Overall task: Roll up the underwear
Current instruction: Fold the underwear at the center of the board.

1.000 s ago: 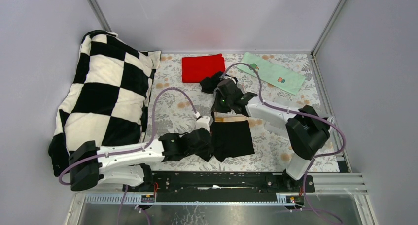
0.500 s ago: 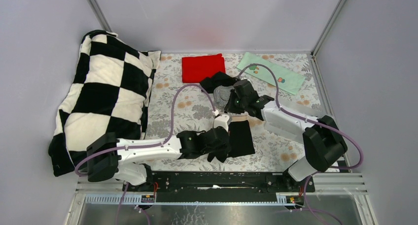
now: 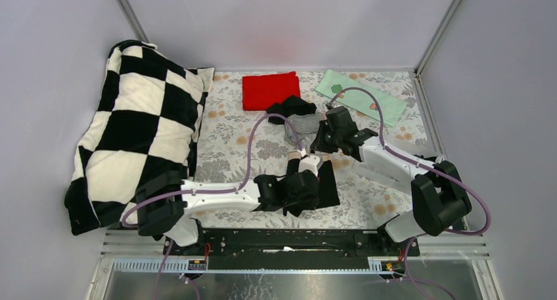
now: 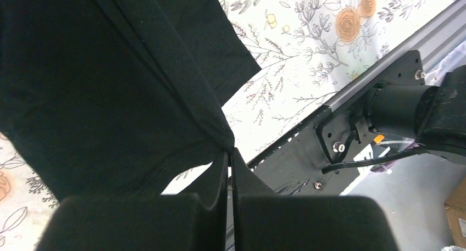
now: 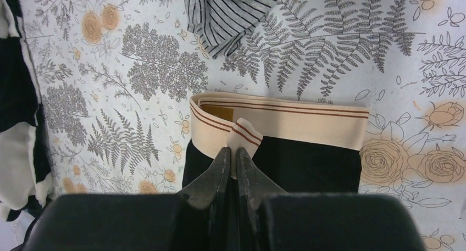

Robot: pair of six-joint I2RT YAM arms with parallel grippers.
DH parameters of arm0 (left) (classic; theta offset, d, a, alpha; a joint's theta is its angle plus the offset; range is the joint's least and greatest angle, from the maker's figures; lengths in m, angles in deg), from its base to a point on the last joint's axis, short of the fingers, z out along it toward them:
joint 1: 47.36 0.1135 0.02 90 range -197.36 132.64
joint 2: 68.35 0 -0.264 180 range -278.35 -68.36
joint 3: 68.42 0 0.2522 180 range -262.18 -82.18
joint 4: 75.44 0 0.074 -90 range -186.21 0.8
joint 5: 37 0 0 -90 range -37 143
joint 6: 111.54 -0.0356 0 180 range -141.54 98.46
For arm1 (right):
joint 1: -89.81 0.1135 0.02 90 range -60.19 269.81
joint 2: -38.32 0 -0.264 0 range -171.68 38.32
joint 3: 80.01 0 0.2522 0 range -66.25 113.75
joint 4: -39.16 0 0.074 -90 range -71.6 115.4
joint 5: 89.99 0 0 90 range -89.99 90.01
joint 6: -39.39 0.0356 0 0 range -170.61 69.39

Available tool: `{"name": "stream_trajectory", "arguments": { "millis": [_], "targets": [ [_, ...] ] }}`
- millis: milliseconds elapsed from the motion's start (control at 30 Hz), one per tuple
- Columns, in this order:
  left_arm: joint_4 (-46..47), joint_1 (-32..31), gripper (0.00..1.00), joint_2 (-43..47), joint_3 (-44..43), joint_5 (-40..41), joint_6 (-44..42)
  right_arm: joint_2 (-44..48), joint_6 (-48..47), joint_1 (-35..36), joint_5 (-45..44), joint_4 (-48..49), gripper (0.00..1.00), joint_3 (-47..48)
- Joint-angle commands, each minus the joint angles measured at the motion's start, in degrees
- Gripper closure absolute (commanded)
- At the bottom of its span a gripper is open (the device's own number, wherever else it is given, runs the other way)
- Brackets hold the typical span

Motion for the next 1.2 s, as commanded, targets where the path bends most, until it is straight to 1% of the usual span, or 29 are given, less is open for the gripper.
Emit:
{"name": "stream_trajectory", "arguments": {
  "millis": [0,467,1167],
  "targets": [
    [4.57,-0.66,1.0,-3.42,-2.41,-1.2,-0.86,0.53,-2.33,-1.34,2.6,1.14,1.0,-0.7],
    [6.0,-0.65,1.0,-10.84,-5.77,-1.47,-0.71,-2.73,-4.77,-2.76,2.47,1.73,1.0,-2.31],
    [5.69,-0.57,1.0,-15.11,-8.37,-0.74,-0.99,-3.62,-6.07,-4.13,2.2,1.98,0.99,-3.9]
  ]
}}
